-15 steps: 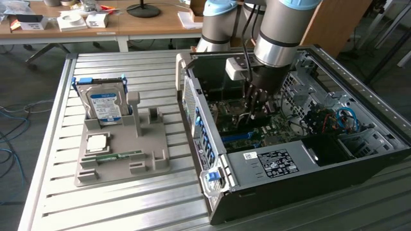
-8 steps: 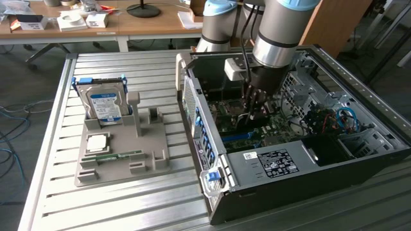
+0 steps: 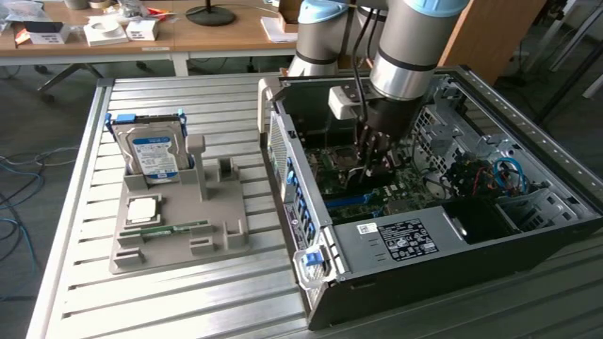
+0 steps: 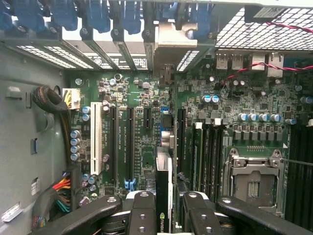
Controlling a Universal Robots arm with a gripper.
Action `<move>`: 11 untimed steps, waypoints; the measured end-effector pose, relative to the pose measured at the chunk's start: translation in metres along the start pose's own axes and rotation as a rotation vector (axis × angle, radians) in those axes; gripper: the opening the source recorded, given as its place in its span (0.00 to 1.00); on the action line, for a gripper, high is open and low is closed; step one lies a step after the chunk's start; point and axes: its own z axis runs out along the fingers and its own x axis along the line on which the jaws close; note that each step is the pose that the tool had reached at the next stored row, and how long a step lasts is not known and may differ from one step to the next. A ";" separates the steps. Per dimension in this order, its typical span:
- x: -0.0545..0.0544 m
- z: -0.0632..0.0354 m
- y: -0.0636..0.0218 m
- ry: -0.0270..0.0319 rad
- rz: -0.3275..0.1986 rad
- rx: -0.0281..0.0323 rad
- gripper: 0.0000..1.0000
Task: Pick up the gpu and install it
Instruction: 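Insert the gpu into the slot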
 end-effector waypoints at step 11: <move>0.001 0.0010 0.0022 -0.0001 0.000 0.0000 0.26</move>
